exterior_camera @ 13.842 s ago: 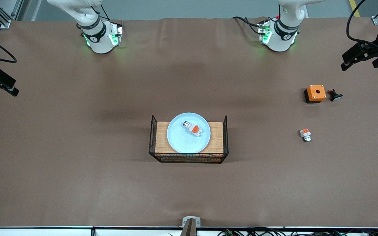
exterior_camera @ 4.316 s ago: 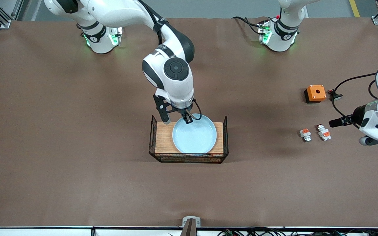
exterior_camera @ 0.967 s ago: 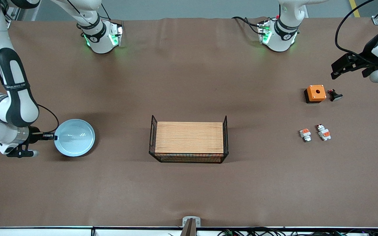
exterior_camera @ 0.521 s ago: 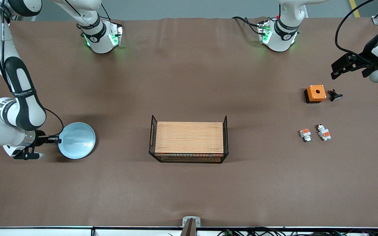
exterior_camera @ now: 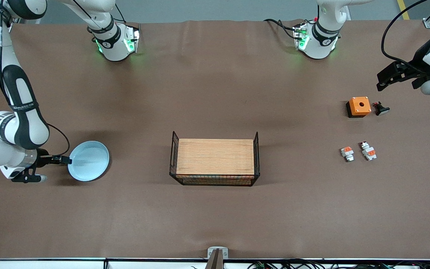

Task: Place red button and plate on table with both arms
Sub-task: 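Lower the plate onto the table and open the right gripper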

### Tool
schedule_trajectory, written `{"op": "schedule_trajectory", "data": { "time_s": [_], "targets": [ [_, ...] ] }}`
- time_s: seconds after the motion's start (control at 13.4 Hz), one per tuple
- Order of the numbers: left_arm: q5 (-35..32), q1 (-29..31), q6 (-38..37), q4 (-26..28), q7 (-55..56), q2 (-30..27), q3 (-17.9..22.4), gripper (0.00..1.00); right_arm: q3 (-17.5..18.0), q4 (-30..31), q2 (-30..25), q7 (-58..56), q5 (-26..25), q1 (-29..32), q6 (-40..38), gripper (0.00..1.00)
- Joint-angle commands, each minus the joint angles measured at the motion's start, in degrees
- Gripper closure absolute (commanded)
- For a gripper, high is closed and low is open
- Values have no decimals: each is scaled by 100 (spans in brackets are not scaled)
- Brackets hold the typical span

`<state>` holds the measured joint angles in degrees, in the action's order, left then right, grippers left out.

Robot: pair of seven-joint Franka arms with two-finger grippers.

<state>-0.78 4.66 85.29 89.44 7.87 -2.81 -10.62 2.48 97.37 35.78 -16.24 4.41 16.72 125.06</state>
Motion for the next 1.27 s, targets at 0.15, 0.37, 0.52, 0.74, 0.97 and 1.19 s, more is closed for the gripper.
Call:
{"op": "schedule_trajectory", "data": {
  "time_s": [0.15, 0.37, 0.52, 0.74, 0.97, 1.19],
  "targets": [
    [87, 44, 23, -23, -75, 43, -1, 0, 68, 46, -1106, 417, 25, -370, -709, 0],
    [87, 53, -12, -23, -74, 17, -1, 0, 77, 46, -1897, 1103, -45, -791, -1482, 0],
    [87, 53, 23, -31, -66, 52, -1, 0, 103, 37, -2328, 1316, -160, -960, -1835, 0],
    [87, 44, 41, -31, -66, 61, -1, 0, 112, -7, -2821, 1815, -379, -1355, -2265, 0],
    [87, 44, 41, -31, -75, 52, -1, 0, 130, -77, -3155, 2151, -556, -1611, -2618, 0],
    [78, 26, 58, -23, -75, 61, -1, 0, 121, -86, -3367, 2151, -556, -1716, -2645, 0]
  ]
}}
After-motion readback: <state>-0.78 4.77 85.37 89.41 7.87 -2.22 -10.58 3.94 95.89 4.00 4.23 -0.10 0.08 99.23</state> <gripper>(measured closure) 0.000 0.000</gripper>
